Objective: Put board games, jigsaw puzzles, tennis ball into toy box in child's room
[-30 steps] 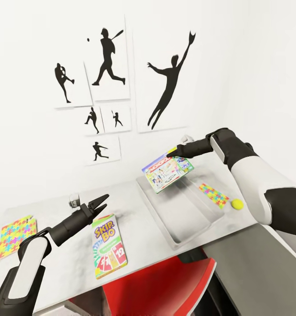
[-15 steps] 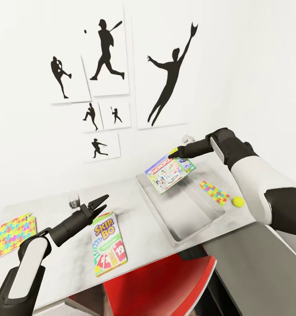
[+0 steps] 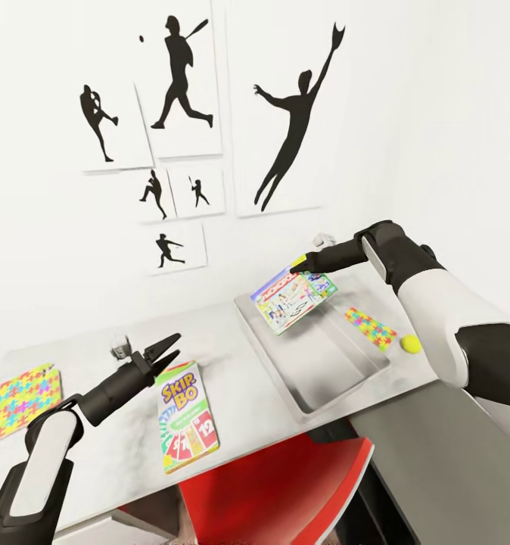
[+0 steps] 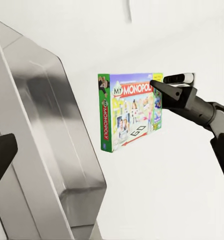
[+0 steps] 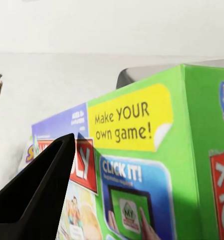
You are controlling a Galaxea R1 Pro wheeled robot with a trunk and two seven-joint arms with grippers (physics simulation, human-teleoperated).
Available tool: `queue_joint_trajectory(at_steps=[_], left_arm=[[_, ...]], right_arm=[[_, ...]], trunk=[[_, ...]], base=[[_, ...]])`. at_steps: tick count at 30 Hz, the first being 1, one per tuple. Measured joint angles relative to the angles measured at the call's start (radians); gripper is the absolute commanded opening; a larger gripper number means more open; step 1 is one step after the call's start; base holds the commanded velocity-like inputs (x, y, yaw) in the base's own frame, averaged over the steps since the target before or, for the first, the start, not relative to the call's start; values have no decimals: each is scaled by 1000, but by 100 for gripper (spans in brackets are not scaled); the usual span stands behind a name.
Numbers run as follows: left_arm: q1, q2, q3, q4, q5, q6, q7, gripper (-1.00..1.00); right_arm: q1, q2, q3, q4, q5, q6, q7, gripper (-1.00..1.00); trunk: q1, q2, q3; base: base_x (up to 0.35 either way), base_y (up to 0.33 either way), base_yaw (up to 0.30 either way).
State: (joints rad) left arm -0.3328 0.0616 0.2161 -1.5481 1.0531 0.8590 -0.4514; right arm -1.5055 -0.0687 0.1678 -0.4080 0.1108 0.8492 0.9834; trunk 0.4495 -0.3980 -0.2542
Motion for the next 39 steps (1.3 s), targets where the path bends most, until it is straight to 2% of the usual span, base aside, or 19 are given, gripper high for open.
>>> queue_joint_trajectory(at_steps=[12,31,39], left_arm=[[2,0,8,0,-3,0,-38,100],[2,0,8,0,-5,0,-41,100],[1,0,8,0,-4,0,-41,100]], right_arm=[[0,1,0,0,0,0,0,-100],[0,3,-2,0,-1,0,-25,-100],[-1,16,-3,-1,-1,-1,-39,-100]], trunk=[[0,0,-19],[0,0,-50],[0,0,-63]], base=[[0,0,0],[0,0,0],[0,0,0]])
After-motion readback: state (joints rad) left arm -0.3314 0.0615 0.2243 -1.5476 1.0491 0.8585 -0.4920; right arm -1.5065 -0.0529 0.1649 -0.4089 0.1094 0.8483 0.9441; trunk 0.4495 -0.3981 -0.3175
